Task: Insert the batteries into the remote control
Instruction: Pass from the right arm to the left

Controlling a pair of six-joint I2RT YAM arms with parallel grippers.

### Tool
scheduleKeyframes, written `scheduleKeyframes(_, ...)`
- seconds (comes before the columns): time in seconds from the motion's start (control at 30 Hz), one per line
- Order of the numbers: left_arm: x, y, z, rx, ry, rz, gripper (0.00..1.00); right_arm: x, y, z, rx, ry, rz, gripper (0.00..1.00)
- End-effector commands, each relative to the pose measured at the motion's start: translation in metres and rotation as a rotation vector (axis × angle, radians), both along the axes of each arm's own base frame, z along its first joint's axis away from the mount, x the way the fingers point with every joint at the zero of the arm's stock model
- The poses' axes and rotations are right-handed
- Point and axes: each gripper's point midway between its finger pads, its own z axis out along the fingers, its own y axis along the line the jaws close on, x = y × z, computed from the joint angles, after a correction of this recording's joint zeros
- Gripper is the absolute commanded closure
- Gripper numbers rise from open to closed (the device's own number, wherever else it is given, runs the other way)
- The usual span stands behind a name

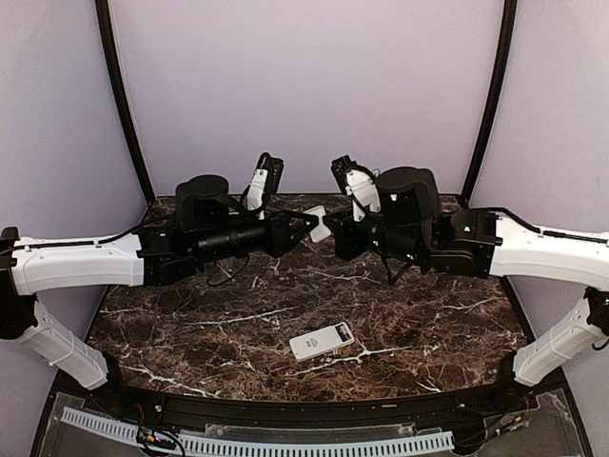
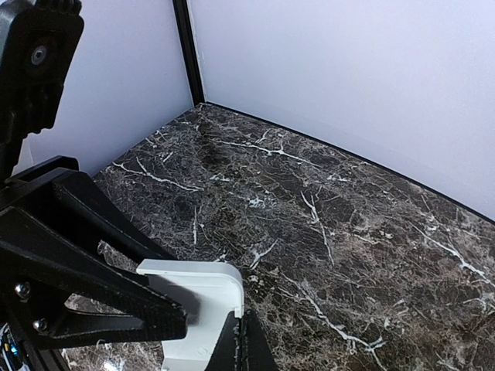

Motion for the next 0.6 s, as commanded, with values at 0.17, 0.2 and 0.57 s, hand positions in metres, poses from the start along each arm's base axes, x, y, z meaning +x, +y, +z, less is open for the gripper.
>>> scheduleKeyframes(0.17, -0.001, -0.003, 0.017, -0.044, -0.032, -0.024, 0.92, -0.012, 0.016, 0.019, 0.045, -0.051, 0.076, 1.0)
scheduleKeyframes(0.2, -0.001, -0.004, 0.017, -0.045, -0.032, -0.029, 0.94, -0.012, 0.017, 0.02, 0.044, -0.054, 0.081, 1.0)
scheduleKeyframes(0.57, -0.012, 0.006, 0.02, 0.03, -0.186, -0.062, 1.0, -0.038, 0.014, 0.042, 0.038, -0.09, 0.234, 0.7)
